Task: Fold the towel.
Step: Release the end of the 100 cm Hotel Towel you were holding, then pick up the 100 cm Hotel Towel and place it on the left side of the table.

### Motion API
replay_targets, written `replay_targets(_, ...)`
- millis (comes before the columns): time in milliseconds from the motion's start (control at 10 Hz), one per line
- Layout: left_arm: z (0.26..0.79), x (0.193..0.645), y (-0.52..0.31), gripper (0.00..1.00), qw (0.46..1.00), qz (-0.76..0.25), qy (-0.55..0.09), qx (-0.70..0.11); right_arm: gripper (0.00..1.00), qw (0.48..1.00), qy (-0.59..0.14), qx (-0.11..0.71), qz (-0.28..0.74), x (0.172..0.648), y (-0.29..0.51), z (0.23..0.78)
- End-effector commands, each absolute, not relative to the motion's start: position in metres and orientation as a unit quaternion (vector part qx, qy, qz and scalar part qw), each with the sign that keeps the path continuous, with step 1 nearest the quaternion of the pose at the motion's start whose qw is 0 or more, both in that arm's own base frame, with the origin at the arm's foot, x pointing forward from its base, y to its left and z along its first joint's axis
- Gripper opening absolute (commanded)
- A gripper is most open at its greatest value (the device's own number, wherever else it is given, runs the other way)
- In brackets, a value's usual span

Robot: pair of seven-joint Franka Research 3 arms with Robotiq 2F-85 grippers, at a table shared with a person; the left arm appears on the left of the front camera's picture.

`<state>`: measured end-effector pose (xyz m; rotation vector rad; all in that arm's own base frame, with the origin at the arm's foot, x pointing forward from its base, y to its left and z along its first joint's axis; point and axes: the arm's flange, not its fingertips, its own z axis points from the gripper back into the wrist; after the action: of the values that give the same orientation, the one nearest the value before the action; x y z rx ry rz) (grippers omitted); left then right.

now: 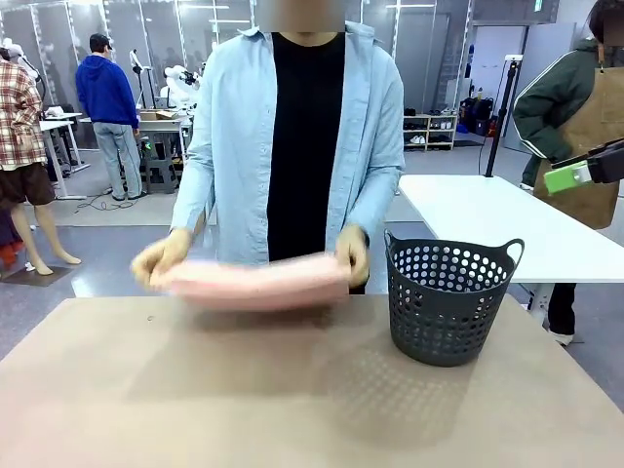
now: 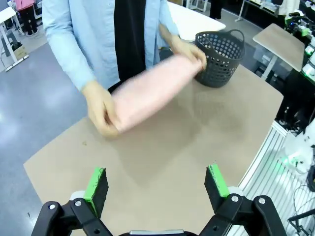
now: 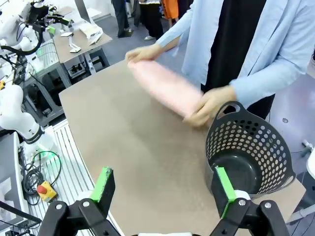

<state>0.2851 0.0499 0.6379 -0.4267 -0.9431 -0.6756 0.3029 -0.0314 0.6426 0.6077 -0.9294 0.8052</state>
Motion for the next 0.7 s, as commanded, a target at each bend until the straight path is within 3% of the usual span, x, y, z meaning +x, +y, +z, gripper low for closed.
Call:
replay_targets(0,0.6405,0.286,0.0518,1.0,0.816,-0.319,-0.44,-0.197,0.99,0.774,-0.429,0.28,0.372,0.3042,-0.0321,0.6432)
replay_targets(600,0.6405,0.286,0.0518,1.0,0.816,-0.319,-0.44,-0.197,0.99,0.774,-0.429,0.28,0.372,0.3042,-0.0321,0.6432)
